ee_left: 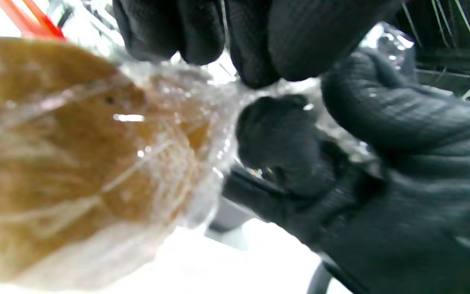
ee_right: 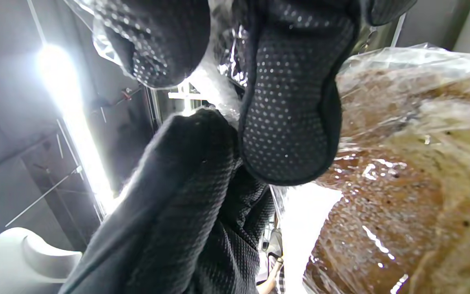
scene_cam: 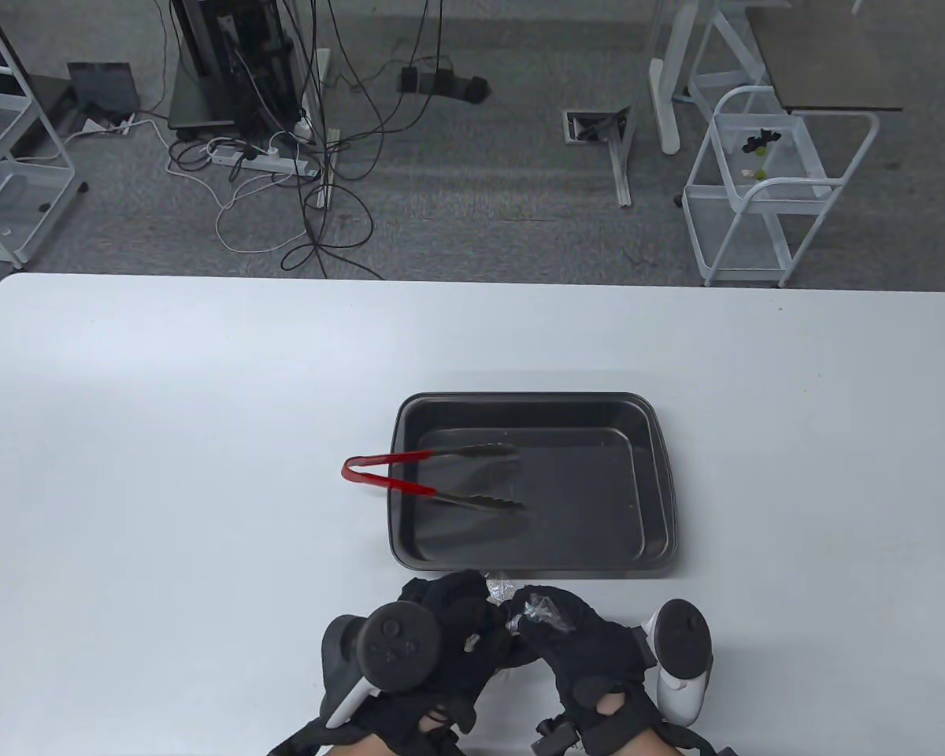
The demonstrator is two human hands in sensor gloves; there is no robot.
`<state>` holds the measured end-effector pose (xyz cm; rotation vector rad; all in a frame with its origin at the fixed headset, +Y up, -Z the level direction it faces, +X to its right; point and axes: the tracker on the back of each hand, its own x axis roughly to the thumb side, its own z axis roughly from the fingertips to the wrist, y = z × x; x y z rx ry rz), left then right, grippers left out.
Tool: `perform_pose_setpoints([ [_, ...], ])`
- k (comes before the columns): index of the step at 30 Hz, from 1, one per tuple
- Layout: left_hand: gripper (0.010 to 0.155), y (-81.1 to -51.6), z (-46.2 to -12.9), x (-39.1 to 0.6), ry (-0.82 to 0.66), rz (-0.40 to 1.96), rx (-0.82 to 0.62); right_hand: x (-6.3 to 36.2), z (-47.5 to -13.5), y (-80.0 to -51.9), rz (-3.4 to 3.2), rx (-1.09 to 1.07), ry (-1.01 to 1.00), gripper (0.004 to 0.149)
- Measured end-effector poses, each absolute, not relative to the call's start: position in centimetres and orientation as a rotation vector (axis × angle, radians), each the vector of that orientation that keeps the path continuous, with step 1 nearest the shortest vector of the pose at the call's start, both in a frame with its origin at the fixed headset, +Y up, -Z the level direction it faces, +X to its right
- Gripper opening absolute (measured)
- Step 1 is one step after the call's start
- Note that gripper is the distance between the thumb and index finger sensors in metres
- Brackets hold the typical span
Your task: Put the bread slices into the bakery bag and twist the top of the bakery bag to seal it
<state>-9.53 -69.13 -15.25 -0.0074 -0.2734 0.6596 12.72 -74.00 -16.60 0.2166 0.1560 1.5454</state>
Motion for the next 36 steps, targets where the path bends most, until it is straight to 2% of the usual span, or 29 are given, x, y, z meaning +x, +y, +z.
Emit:
perform_pose_setpoints([
  [2, 0.047, -69.3, -15.4, -9.5, -0.328, 0.670, 0.009, 12.7, -16.6, -74.1, 1.536, 0.206, 0.143, 0.049],
  [6, 0.055, -70.4, -15.5, -9.6, -0.304, 0.750, -0.035, 12.9, -16.7, -74.2, 1.529, 0.197, 0.153, 0.048],
  [9, 0.054, -70.7, -15.6, -9.6, -0.346, 0.739, 0.018, 13.0, -16.8, -74.3, 1.515, 0.205, 0.165, 0.048],
  [18, 0.047, -71.4, -15.9, -11.0, -0.445, 0.853, -0.036, 13.0, -16.8, -74.3, 1.488, 0.212, 0.187, 0.048],
  [28, 0.043, -72.3, -16.4, -12.0, -0.439, 0.982, -0.105, 12.9, -16.9, -74.3, 1.503, 0.233, 0.198, 0.049],
  [33, 0.047, -71.9, -16.3, -11.9, -0.488, 0.918, -0.096, 13.0, -17.0, -74.4, 1.500, 0.226, 0.205, 0.048],
  [36, 0.046, -71.5, -16.2, -11.8, -0.455, 0.873, -0.051, 12.9, -16.9, -74.4, 1.510, 0.242, 0.212, 0.048],
])
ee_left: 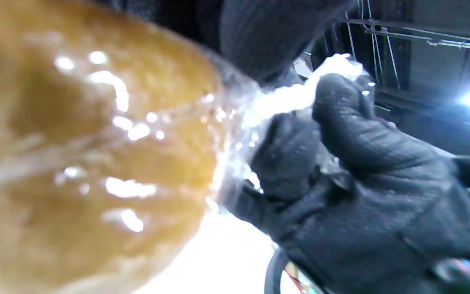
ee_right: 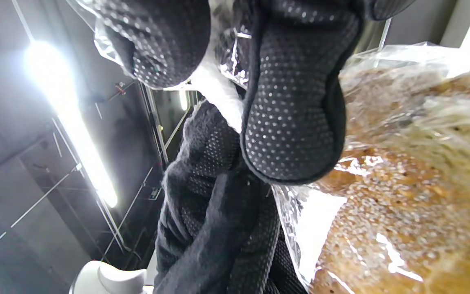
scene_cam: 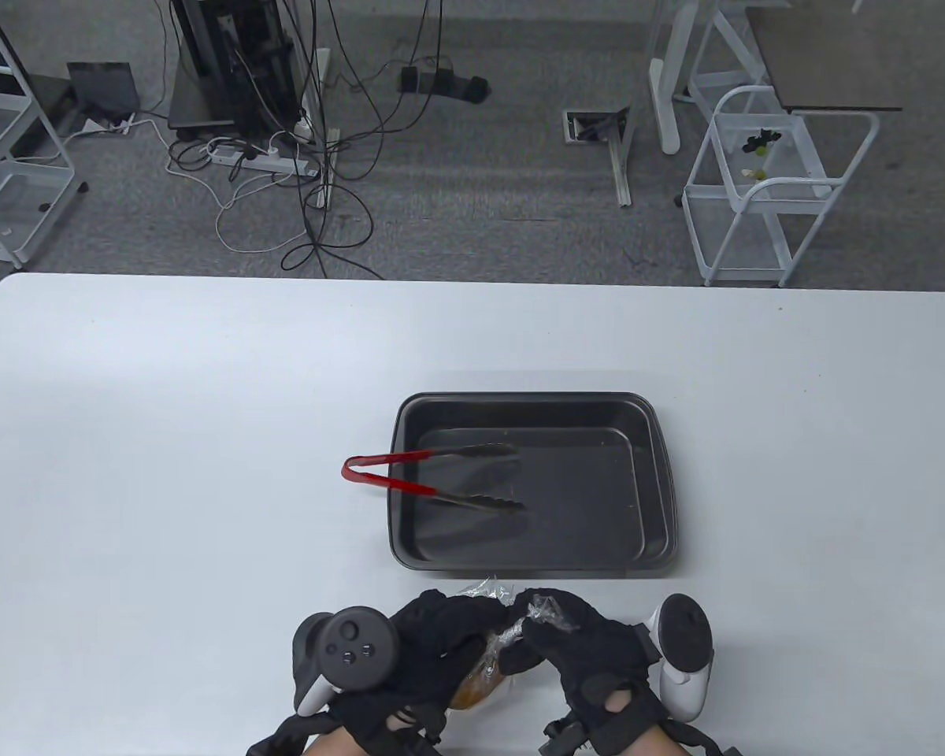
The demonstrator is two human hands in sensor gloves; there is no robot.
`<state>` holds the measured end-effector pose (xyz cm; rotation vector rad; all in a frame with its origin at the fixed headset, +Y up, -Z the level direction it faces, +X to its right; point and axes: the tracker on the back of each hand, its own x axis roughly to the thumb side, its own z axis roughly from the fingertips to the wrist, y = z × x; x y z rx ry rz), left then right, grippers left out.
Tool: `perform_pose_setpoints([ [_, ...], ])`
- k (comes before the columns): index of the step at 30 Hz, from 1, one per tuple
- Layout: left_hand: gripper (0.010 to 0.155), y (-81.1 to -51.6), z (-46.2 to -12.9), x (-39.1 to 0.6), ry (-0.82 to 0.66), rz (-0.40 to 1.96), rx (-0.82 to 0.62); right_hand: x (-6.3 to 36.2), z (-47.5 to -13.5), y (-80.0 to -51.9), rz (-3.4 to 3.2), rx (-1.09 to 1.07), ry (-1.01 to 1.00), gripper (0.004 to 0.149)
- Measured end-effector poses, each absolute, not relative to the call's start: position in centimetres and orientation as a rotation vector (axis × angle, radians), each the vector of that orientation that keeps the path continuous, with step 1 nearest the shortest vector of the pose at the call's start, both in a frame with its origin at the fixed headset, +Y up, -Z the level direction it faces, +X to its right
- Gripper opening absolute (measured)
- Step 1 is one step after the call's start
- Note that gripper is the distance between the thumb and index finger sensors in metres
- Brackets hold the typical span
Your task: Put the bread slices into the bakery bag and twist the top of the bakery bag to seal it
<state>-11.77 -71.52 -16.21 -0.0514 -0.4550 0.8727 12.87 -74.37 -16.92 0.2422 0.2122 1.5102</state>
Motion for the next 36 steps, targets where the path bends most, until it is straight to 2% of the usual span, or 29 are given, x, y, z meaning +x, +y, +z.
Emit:
perform_pose_setpoints([
  [3, 0.044, -71.0, -16.0, -11.6, -0.421, 0.841, -0.008, 12.7, -16.8, -74.2, 1.522, 0.251, 0.196, 0.049],
  [10, 0.046, -70.6, -15.5, -11.5, -0.503, 0.775, 0.034, 12.8, -16.7, -74.2, 1.512, 0.251, 0.209, 0.049],
  [14, 0.048, -69.9, -14.9, -10.9, -0.527, 0.631, 0.117, 12.8, -16.7, -74.1, 1.528, 0.250, 0.208, 0.049],
  [16, 0.050, -69.3, -14.8, -10.6, -0.556, 0.567, 0.082, 12.9, -16.7, -74.1, 1.527, 0.246, 0.219, 0.049],
  [20, 0.056, -68.9, -15.5, -10.8, -0.609, 0.569, -0.096, 13.1, -16.9, -73.8, 1.547, 0.269, 0.229, 0.049],
  [23, 0.049, -69.2, -15.8, -11.0, -0.580, 0.616, -0.060, 12.8, -16.8, -73.7, 1.562, 0.288, 0.240, 0.048],
  [29, 0.052, -70.3, -15.7, -11.0, -0.520, 0.682, -0.026, 12.8, -16.8, -73.9, 1.574, 0.285, 0.222, 0.048],
  [36, 0.052, -71.5, -15.4, -11.8, -0.486, 0.824, -0.098, 12.7, -16.7, -73.9, 1.558, 0.302, 0.241, 0.048],
])
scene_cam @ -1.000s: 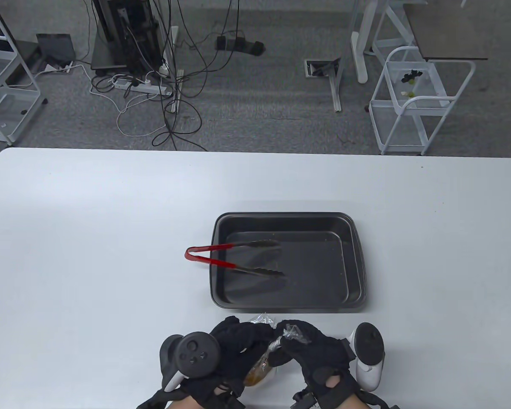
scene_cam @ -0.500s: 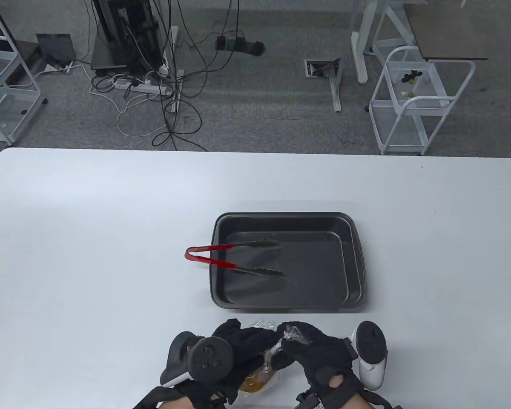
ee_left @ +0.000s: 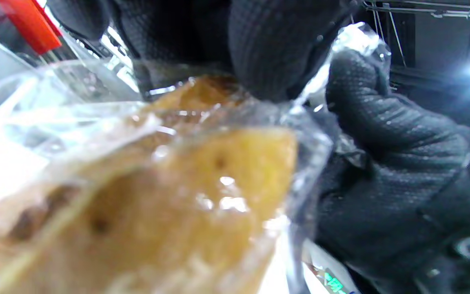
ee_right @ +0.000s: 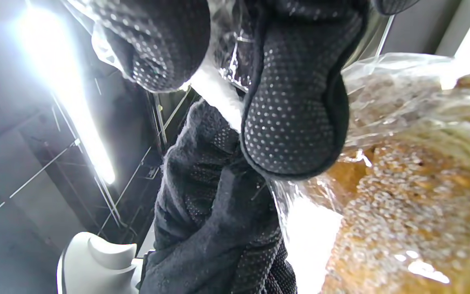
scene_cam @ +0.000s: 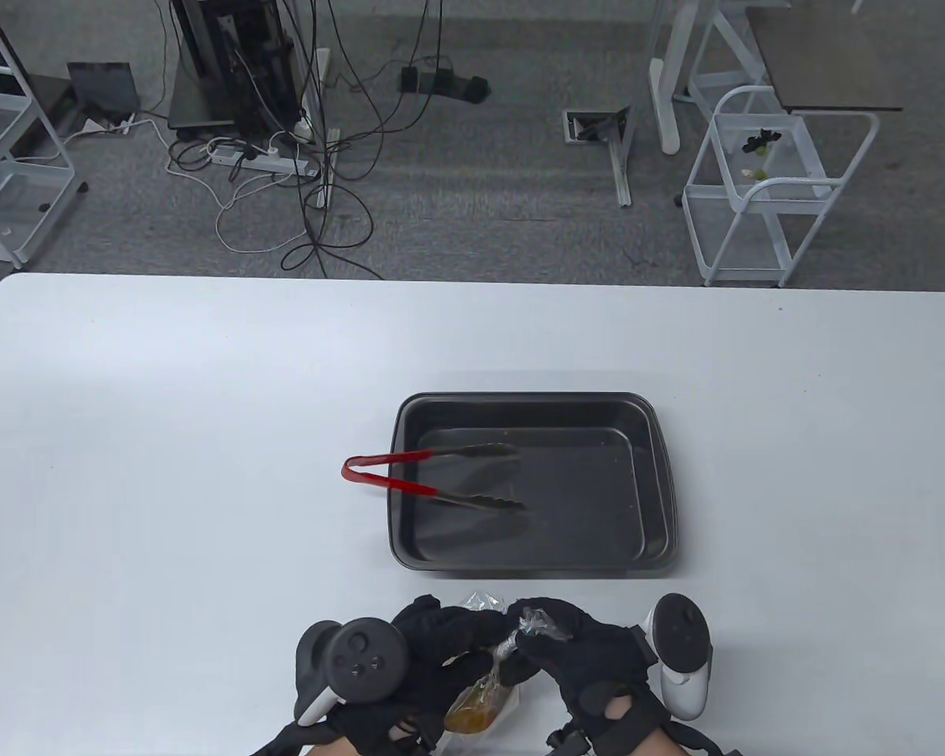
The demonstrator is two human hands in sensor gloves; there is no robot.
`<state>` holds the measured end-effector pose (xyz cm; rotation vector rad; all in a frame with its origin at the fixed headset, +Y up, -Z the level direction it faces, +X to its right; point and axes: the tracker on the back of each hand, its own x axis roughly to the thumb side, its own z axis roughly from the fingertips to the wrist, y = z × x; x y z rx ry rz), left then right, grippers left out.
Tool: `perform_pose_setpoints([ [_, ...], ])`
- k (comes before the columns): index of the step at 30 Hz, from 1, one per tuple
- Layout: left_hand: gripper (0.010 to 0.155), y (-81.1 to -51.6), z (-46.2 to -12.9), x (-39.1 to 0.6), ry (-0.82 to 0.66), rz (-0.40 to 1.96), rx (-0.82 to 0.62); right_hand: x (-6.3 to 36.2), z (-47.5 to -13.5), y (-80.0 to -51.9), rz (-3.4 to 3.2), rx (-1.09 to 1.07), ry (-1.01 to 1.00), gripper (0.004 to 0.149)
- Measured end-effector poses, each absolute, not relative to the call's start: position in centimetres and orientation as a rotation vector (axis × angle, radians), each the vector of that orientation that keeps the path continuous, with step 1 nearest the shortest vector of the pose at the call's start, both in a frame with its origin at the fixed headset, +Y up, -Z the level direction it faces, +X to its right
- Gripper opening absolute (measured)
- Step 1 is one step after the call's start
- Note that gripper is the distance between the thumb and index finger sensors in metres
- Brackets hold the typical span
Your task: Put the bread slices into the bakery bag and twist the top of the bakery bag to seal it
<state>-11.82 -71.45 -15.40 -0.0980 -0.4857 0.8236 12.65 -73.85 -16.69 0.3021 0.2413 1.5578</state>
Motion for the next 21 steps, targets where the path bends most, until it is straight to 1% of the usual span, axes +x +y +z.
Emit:
perform_pose_setpoints([
  [3, 0.055, -71.4, -15.3, -11.9, -0.491, 0.827, -0.158, 12.5, -16.6, -73.8, 1.581, 0.306, 0.219, 0.048],
  [5, 0.059, -71.3, -15.3, -11.8, -0.511, 0.764, -0.151, 12.5, -16.6, -73.7, 1.578, 0.303, 0.217, 0.048],
  [7, 0.064, -71.3, -14.9, -11.5, -0.501, 0.758, -0.141, 12.5, -16.4, -73.8, 1.586, 0.286, 0.195, 0.048],
  [8, 0.064, -71.4, -14.7, -11.5, -0.487, 0.744, -0.103, 12.3, -16.2, -73.7, 1.570, 0.280, 0.206, 0.048],
  [10, 0.064, -71.6, -14.4, -11.3, -0.476, 0.749, -0.025, 12.3, -16.0, -73.7, 1.571, 0.283, 0.204, 0.048],
  [12, 0.062, -71.9, -14.5, -11.6, -0.504, 0.764, -0.063, 12.4, -16.2, -73.8, 1.574, 0.294, 0.223, 0.048],
  [15, 0.060, -72.4, -15.2, -12.2, -0.583, 0.840, -0.189, 12.4, -16.3, -74.1, 1.538, 0.285, 0.242, 0.048],
  [16, 0.059, -72.5, -15.4, -12.4, -0.580, 0.854, -0.199, 12.3, -16.4, -74.1, 1.540, 0.290, 0.242, 0.048],
  [21, 0.051, -73.1, -15.8, -12.6, -0.572, 0.921, -0.150, 12.3, -16.4, -74.3, 1.530, 0.297, 0.245, 0.048],
])
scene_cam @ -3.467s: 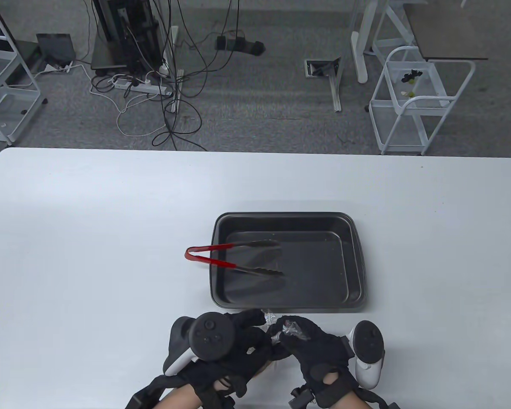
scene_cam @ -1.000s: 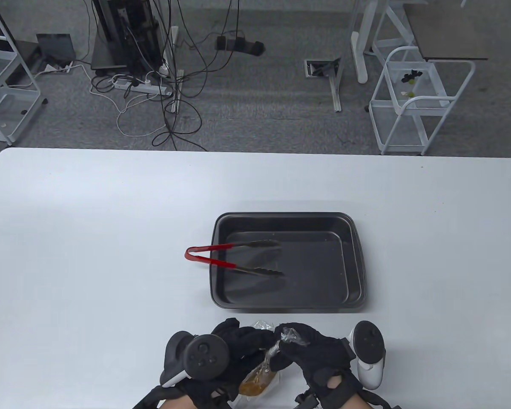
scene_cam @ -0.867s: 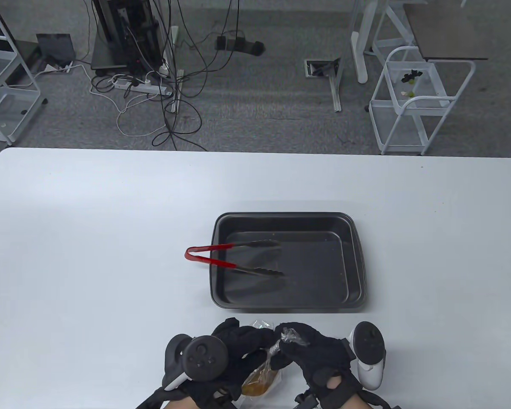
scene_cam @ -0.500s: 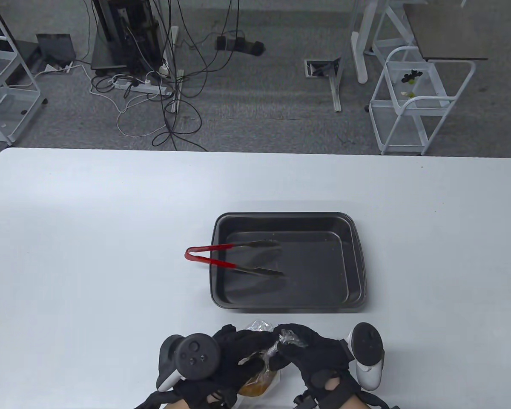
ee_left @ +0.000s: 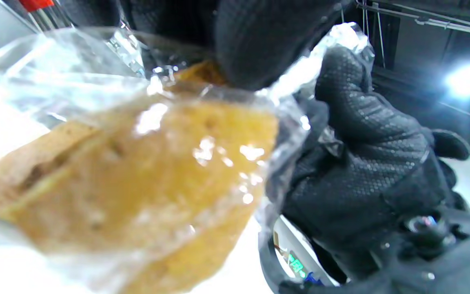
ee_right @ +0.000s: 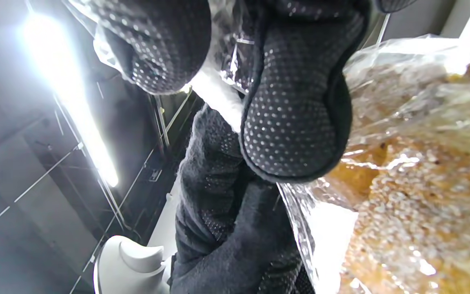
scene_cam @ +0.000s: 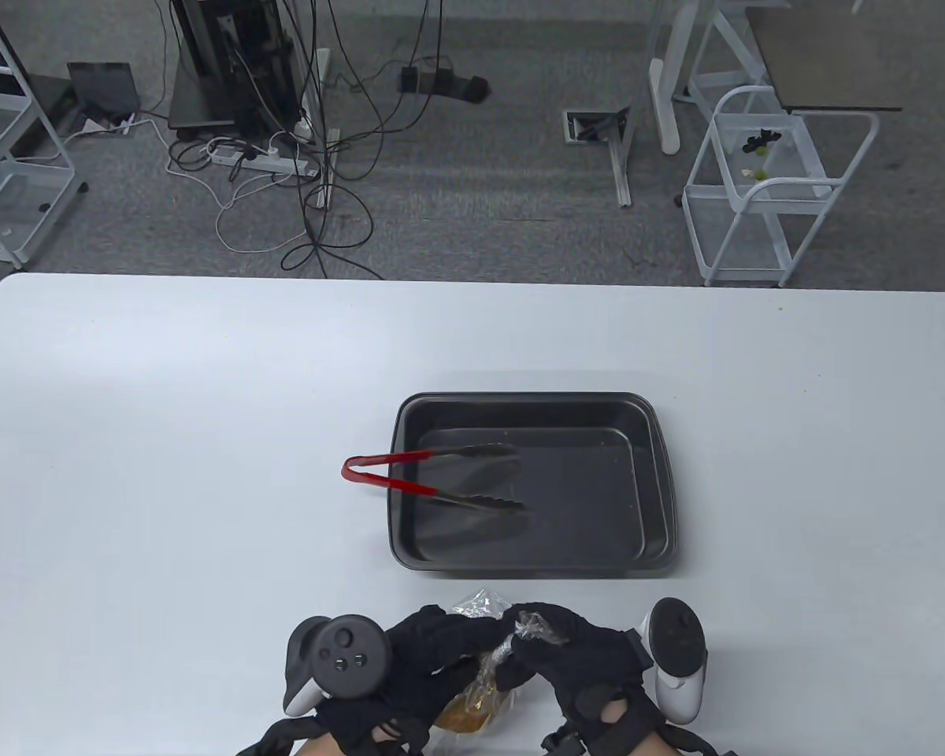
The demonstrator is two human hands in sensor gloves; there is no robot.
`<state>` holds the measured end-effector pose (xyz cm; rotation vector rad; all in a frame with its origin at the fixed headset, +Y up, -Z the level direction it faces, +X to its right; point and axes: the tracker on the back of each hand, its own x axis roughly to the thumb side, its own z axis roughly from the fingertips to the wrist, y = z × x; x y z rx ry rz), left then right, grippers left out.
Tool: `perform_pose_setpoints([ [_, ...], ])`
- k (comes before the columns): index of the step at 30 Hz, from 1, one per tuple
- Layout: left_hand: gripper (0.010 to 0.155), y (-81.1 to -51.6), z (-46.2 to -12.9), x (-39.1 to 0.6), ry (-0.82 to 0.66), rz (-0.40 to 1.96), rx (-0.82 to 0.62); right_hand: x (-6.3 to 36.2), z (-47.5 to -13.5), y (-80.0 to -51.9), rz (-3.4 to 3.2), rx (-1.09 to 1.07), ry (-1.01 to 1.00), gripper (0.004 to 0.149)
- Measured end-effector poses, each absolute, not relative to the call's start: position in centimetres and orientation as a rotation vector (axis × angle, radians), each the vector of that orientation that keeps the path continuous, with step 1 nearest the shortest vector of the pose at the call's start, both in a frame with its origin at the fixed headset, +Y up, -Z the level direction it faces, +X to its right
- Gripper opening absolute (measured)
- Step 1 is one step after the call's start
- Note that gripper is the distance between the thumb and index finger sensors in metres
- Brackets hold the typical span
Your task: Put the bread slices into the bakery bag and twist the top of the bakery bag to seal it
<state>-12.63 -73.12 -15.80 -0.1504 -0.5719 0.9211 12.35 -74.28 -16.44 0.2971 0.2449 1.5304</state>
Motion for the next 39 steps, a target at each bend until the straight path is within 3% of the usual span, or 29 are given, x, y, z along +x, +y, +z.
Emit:
perform_pose_setpoints([
  [4, 0.046, -73.2, -16.1, -12.8, -0.568, 0.957, -0.158, 12.2, -16.4, -74.3, 1.525, 0.312, 0.255, 0.048],
  [9, 0.055, -73.2, -16.0, -12.8, -0.535, 0.981, -0.166, 12.0, -16.4, -74.3, 1.536, 0.325, 0.258, 0.048],
  [14, 0.052, -72.3, -15.0, -12.3, -0.484, 0.856, -0.046, 12.1, -16.4, -74.5, 1.530, 0.317, 0.265, 0.048],
  [18, 0.046, -73.2, -16.0, -13.2, -0.605, 0.996, -0.294, 12.2, -16.4, -74.6, 1.512, 0.327, 0.300, 0.048],
  [31, 0.050, -72.7, -15.6, -12.8, -0.541, 0.893, -0.136, 11.9, -16.3, -74.7, 1.536, 0.349, 0.282, 0.048],
  [34, 0.055, -72.6, -15.1, -12.8, -0.538, 0.876, -0.172, 11.9, -16.2, -74.6, 1.559, 0.347, 0.248, 0.048],
  [39, 0.066, -72.2, -13.7, -11.7, -0.473, 0.738, -0.033, 11.6, -15.8, -74.6, 1.549, 0.300, 0.223, 0.047],
])
